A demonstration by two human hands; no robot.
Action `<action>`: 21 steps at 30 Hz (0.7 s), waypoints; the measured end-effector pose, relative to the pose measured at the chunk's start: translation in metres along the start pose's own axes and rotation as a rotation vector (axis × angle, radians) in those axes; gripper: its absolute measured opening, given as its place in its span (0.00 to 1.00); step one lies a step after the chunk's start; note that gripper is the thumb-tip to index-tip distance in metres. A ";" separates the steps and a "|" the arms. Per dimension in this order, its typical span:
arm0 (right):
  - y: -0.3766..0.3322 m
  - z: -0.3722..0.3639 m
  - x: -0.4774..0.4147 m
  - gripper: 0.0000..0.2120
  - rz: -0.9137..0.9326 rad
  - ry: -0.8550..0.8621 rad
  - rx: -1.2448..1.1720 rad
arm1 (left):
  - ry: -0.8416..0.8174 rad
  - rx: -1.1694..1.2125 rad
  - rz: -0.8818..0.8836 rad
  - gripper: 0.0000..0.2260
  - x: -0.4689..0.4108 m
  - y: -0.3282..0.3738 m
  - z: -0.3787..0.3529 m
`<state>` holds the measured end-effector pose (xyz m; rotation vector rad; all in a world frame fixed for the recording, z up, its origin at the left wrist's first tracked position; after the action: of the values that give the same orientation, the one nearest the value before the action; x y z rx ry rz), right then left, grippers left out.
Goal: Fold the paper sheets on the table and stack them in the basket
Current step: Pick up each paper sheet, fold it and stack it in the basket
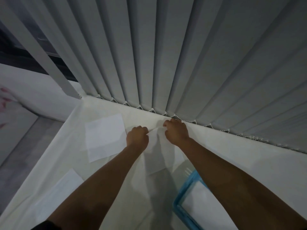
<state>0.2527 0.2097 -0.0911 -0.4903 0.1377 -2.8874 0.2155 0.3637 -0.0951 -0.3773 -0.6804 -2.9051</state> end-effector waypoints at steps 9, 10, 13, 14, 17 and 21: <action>0.004 0.018 0.047 0.09 0.125 0.024 -0.107 | -0.088 0.078 -0.220 0.09 0.048 0.009 0.000; 0.005 0.017 0.055 0.10 0.144 0.014 -0.089 | -0.107 0.051 -0.237 0.11 0.054 0.007 -0.002; 0.007 0.007 0.075 0.10 0.198 -0.069 0.008 | -0.161 -0.056 -0.294 0.14 0.071 0.000 -0.009; 0.009 0.004 0.080 0.10 0.209 -0.107 0.051 | -0.190 -0.086 -0.297 0.16 0.075 -0.003 -0.011; 0.017 -0.006 0.090 0.14 0.218 -0.182 0.145 | -0.297 -0.104 -0.263 0.20 0.082 -0.010 -0.017; 0.015 -0.008 0.089 0.19 0.193 -0.116 0.061 | -0.276 0.073 -0.186 0.19 0.077 -0.010 -0.019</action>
<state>0.1703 0.1760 -0.0721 -0.5970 0.0744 -2.6596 0.1354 0.3585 -0.0952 -0.7537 -0.9022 -3.0204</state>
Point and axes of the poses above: each hand's wrist, its own x-axis away from the middle knuckle, its own z-axis out of the back of the hand, y = z × x, the point moved 6 cm from there along -x, towards the middle knuckle, and after that the axes turned 6 degrees about x, right-handed, at the moved point
